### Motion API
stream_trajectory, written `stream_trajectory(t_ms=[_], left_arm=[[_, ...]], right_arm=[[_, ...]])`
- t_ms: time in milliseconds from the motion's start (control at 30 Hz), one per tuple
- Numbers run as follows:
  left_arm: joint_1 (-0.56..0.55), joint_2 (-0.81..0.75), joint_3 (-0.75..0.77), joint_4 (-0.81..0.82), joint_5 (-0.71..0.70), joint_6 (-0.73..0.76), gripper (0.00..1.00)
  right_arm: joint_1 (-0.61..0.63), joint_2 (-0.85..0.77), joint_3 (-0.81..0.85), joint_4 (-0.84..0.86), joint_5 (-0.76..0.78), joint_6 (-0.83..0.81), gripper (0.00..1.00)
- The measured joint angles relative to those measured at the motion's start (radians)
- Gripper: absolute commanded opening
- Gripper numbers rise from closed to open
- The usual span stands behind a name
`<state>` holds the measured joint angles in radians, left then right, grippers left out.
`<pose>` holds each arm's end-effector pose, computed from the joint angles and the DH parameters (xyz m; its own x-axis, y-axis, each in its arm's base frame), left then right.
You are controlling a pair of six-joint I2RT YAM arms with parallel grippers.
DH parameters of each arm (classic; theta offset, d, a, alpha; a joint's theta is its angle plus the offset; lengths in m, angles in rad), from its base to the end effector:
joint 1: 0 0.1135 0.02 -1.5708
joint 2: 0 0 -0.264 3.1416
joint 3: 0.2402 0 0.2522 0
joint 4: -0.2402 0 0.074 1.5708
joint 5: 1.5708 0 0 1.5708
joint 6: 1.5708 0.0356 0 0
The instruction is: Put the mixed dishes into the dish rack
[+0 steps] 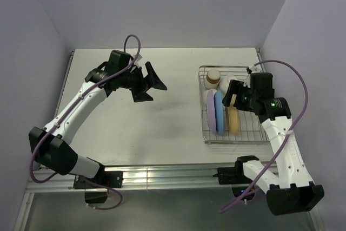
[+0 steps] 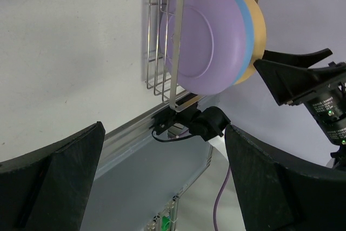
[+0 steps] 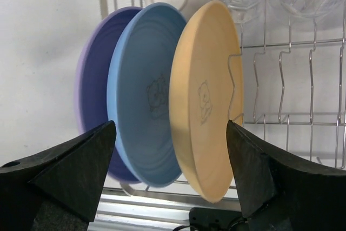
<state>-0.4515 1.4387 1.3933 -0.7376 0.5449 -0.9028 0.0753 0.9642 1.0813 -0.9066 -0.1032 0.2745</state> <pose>0.2679 -0.1504 0.3503 -0.9456 -0.2876 -0.1520 -0.0624 0.6190 -0.7829 0.1820 0.0174 0.3409 -0.7214 0.2160 -0.6580 0.0503 0.9640 0.2613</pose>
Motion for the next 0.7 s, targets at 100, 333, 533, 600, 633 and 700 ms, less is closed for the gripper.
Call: stream_trajectory(t_ms=[100, 333, 533, 600, 633, 700], left_arm=[[0.0, 0.001, -0.003, 0.002, 0.001, 0.0, 0.99], [0.0, 0.001, -0.016, 0.014, 0.008, 0.0, 0.99], [-0.007, 0.0, -0.039, 0.03, 0.009, -0.001, 0.99], [-0.011, 0.0, -0.053, 0.037, 0.011, -0.002, 0.99], [-0.013, 0.0, -0.063, 0.041, 0.014, -0.004, 0.99], [-0.014, -0.001, -0.077, 0.048, 0.018, -0.008, 0.99]], right_arm=[[0.001, -0.029, 0.024, -0.027, -0.014, 0.007, 0.91], [0.001, -0.11, 0.131, -0.068, -0.02, 0.05, 0.92], [0.001, -0.208, 0.136, -0.107, -0.037, 0.09, 0.92], [0.001, -0.238, 0.123, -0.109, -0.049, 0.101, 0.92], [0.001, -0.254, 0.11, -0.111, -0.058, 0.108, 0.92], [0.001, -0.281, 0.074, -0.111, -0.079, 0.125, 0.93]])
